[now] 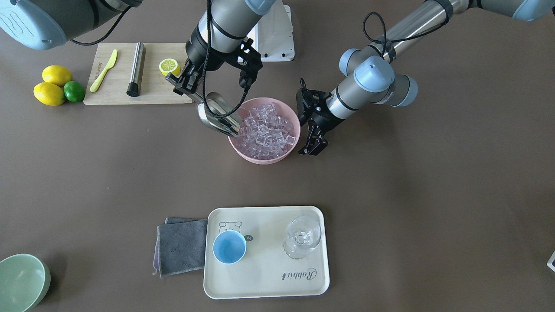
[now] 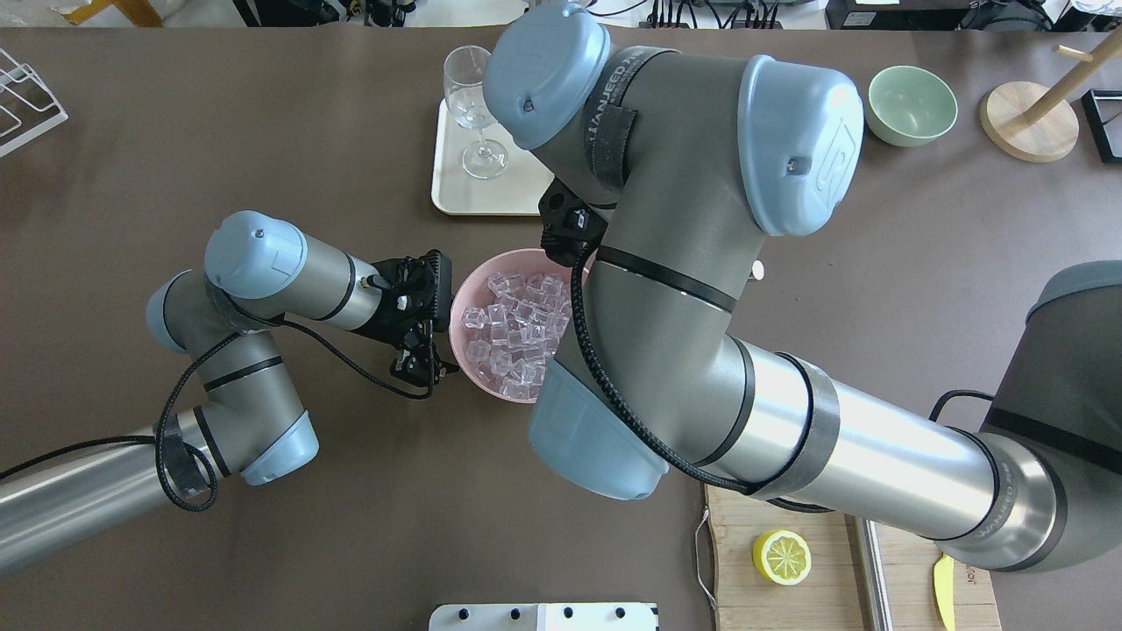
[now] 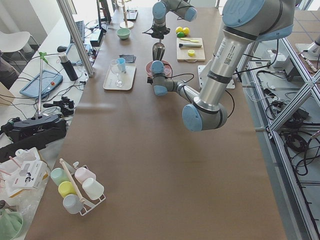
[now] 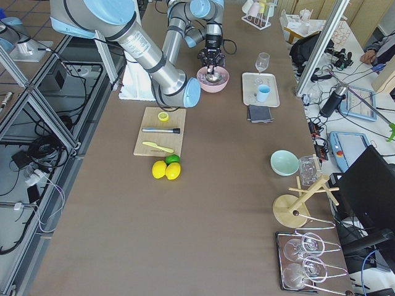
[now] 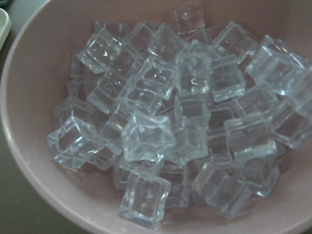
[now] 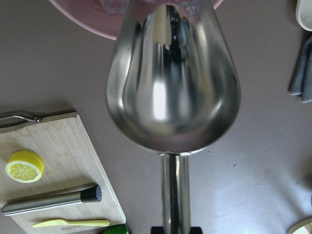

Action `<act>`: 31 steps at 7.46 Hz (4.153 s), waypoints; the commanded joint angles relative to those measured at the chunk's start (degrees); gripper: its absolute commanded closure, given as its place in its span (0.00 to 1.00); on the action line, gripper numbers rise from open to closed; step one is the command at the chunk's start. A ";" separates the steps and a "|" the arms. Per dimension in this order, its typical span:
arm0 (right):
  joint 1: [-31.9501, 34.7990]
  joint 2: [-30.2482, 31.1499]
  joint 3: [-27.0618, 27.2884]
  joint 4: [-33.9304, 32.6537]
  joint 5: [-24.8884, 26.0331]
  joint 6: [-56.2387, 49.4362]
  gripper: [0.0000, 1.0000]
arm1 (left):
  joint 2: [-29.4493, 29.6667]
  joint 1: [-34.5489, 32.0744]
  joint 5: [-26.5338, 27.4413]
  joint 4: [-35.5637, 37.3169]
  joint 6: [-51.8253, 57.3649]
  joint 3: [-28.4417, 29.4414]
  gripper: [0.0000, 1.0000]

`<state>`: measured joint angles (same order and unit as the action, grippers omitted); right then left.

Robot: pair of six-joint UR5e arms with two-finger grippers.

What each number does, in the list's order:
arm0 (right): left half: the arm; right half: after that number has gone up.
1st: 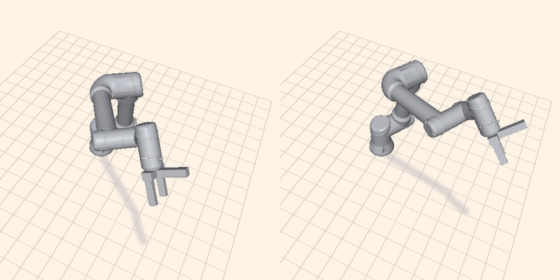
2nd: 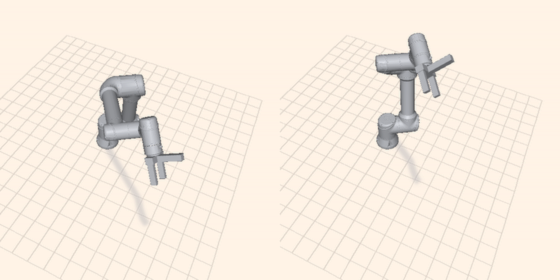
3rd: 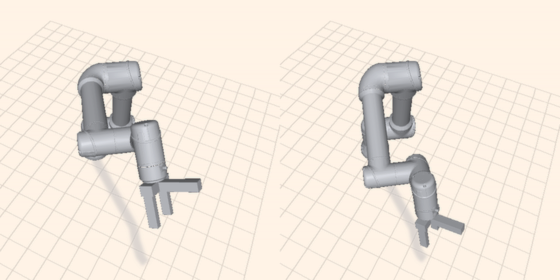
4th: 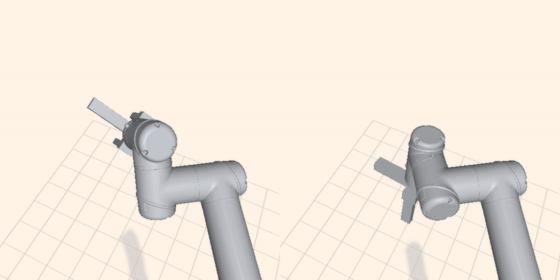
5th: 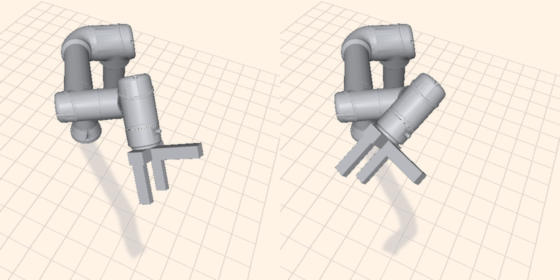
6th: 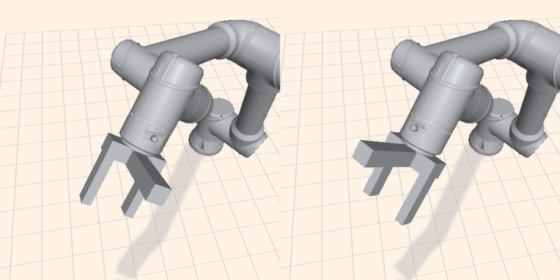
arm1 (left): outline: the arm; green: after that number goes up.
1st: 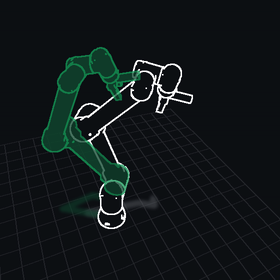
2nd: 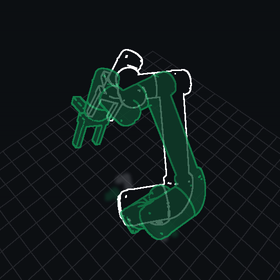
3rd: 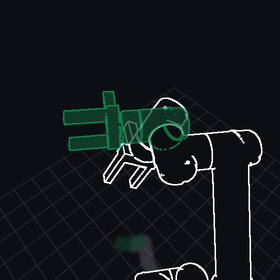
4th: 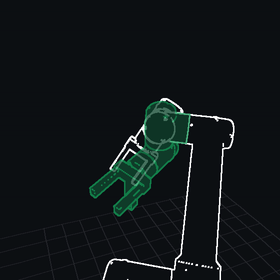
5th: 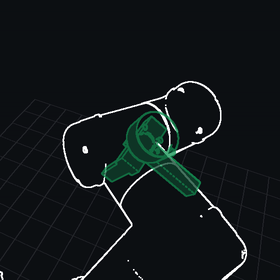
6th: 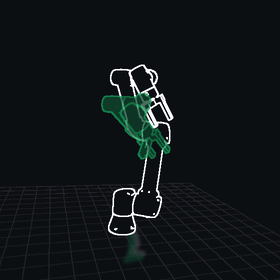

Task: Put ice in cup with scoop
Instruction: 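Lower the scoop into the ice cubes with the right gripper, then push the scoop through the ice toward the left gripper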

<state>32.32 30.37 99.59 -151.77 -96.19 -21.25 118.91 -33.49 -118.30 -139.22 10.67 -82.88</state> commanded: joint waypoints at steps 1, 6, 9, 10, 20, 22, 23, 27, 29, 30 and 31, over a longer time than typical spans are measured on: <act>-1.11 -1.63 -3.60 0.07 0.73 -0.02 1.00 | 0.00 0.00 0.00 0.00 -0.04 0.00 0.01; -3.48 -4.00 -9.75 0.77 3.02 0.15 1.00 | -0.17 0.00 0.00 -0.09 0.05 0.00 0.01; -4.10 -4.09 -11.52 3.85 3.02 0.51 1.00 | -0.17 0.00 0.00 -0.09 -0.04 0.00 0.01; -4.11 -4.01 -11.52 4.90 3.11 0.51 1.00 | -0.17 0.00 0.00 -0.09 -0.04 0.00 0.01; -4.11 8.38 3.59 20.28 1.53 0.95 1.00 | -0.26 0.00 0.00 -0.09 -0.04 0.00 0.01; -4.11 9.71 2.89 24.68 1.53 1.12 1.00 | -0.26 0.00 0.00 -0.09 -0.04 0.00 0.01; -4.11 9.79 2.80 25.47 1.53 2.08 1.00 | -0.26 0.00 0.00 -0.09 -0.04 0.00 0.01; -4.11 14.09 4.29 34.08 1.44 2.18 1.00 | -0.26 0.00 0.00 -0.09 -0.04 0.00 0.01; -4.11 17.69 6.66 38.73 0.83 2.18 1.00 | -0.26 0.00 0.00 -0.09 -0.04 0.00 0.01; -4.11 18.92 6.93 41.36 0.39 2.26 1.00 | -0.26 0.00 0.00 -0.09 -0.04 0.00 0.01; -4.11 19.72 6.85 43.99 -1.01 3.40 1.00 | -0.35 0.00 0.00 -0.09 -0.04 0.00 0.01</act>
<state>28.21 48.23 106.05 -112.25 -95.54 -18.97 118.65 -33.49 -118.30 -139.32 10.63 -82.88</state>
